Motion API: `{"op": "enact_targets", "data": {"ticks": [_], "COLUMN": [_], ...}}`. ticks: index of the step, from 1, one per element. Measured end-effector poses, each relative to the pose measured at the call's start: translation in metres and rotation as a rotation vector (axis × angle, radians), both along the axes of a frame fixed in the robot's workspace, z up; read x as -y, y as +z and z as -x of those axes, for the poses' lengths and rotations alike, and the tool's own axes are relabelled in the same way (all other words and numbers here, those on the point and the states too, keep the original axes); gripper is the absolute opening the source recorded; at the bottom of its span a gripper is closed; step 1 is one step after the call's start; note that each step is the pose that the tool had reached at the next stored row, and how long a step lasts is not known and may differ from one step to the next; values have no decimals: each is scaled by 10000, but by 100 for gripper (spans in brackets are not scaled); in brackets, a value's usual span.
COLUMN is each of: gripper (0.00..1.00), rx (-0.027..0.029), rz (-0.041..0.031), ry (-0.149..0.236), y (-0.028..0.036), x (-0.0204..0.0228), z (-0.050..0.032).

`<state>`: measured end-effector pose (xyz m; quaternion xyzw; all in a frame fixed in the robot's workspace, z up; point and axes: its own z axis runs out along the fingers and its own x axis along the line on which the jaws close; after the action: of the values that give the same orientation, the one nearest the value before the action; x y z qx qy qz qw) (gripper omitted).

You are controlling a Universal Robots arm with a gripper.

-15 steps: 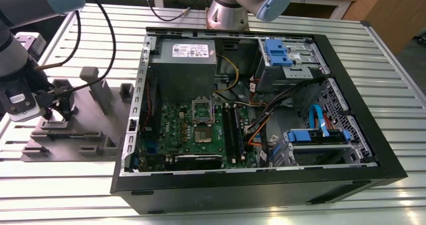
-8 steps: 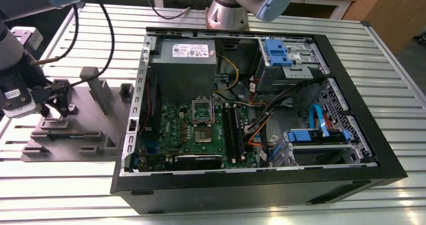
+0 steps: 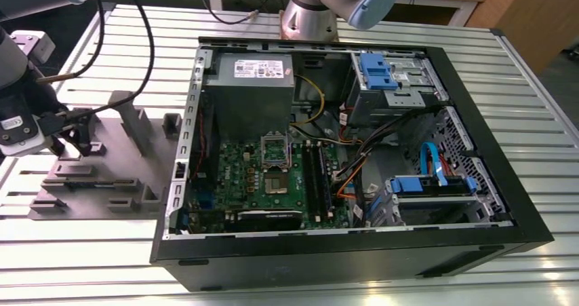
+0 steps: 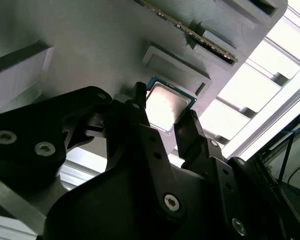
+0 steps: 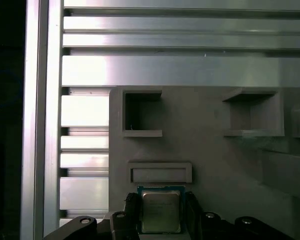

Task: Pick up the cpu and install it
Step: 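Pick up the cpu and move it towards the insertion slot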

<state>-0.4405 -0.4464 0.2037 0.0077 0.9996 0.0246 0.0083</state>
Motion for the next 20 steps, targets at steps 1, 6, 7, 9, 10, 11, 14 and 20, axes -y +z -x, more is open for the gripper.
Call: {"op": "enact_targets", "data": {"ticks": [1, 6, 7, 9, 10, 11, 14, 20], "gripper": [47, 47, 47, 47, 47, 47, 47, 47], "rx": [-1, -2, -2, -2, -2, -2, -3, -2], "rz": [1, 1, 2, 2, 2, 2, 3, 2], "ry": [0, 0, 0, 0, -1, -1, -1, -1], "y": [1, 21, 21, 21, 21, 21, 16, -52], "x": [0, 0, 0, 0, 0, 0, 0, 0], "z": [0, 0, 0, 0, 0, 0, 1, 0]}}
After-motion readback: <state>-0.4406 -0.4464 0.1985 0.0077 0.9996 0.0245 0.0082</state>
